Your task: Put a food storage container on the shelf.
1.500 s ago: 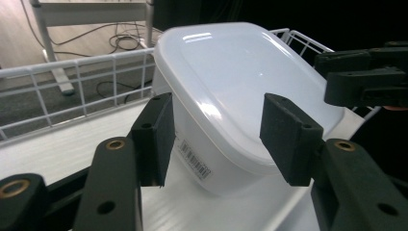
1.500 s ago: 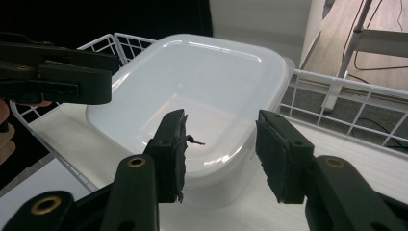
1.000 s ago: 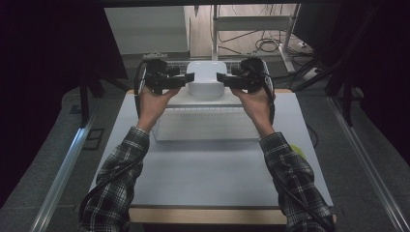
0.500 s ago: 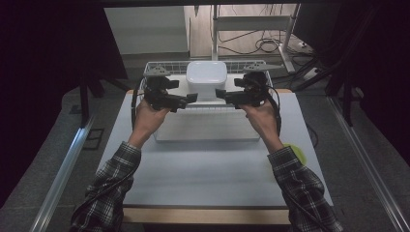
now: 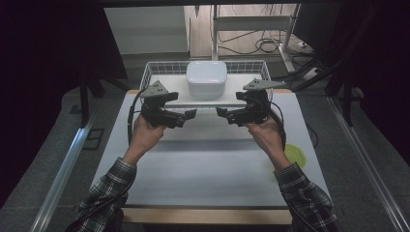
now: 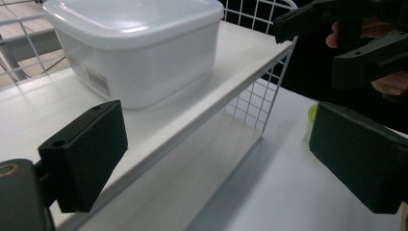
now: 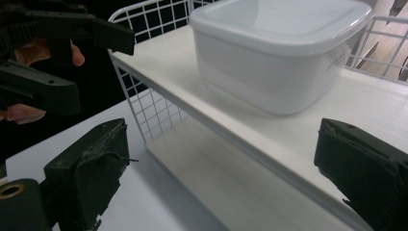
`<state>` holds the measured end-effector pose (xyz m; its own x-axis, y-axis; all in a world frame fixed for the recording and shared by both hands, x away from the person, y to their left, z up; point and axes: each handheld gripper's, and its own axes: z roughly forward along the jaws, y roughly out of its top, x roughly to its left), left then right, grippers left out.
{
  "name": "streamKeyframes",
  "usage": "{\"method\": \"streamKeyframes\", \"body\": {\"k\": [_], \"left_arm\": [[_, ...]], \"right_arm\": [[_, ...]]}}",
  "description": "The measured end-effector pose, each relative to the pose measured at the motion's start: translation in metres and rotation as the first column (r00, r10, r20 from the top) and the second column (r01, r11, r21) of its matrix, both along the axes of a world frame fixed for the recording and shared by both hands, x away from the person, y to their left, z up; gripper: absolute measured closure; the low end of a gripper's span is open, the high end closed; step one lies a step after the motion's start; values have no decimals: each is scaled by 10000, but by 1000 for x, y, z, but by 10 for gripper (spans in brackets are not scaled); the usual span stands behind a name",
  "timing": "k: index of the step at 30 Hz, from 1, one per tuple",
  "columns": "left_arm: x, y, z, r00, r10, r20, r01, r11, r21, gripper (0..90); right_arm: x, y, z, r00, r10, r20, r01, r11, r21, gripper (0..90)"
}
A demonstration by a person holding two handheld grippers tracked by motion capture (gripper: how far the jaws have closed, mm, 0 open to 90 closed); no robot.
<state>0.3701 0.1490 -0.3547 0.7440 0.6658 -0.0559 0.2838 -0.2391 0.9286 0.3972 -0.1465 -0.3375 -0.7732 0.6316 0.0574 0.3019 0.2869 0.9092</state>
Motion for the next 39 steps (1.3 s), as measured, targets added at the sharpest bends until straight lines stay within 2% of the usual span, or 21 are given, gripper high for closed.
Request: {"method": "streamKeyframes", "body": {"k": [6, 9, 14, 22, 32, 39], "left_arm": [[-10, 1, -10, 9998, -184, 82, 184, 9998, 51, 57], [-14, 2, -15, 9996, -275, 44, 274, 9994, 209, 59], [-22, 3, -25, 9992, -327, -210, 336, 9983, 472, 59], [-36, 5, -43, 9980, -437, -447, 459, 9977, 498, 60], [-51, 6, -61, 9980, -409, -480, 443, 9964, 721, 55], [-58, 6, -71, 9982, -385, -459, 423, 9955, 853, 48]], "right_arm": [[-13, -3, -9, 9998, 209, 58, -207, 9992, -336, 37], [-18, -5, -14, 9996, 280, 36, -278, 9985, -464, 37], [-24, -9, -24, 9995, 305, -66, -308, 9982, -523, 36], [-34, -18, -43, 9991, 343, -263, -361, 9970, -689, 37], [-50, -26, -58, 9997, 64, -241, -89, 9945, -1039, 0], [-58, -32, -67, 9996, 77, -286, -104, 9953, -967, 0]]}}
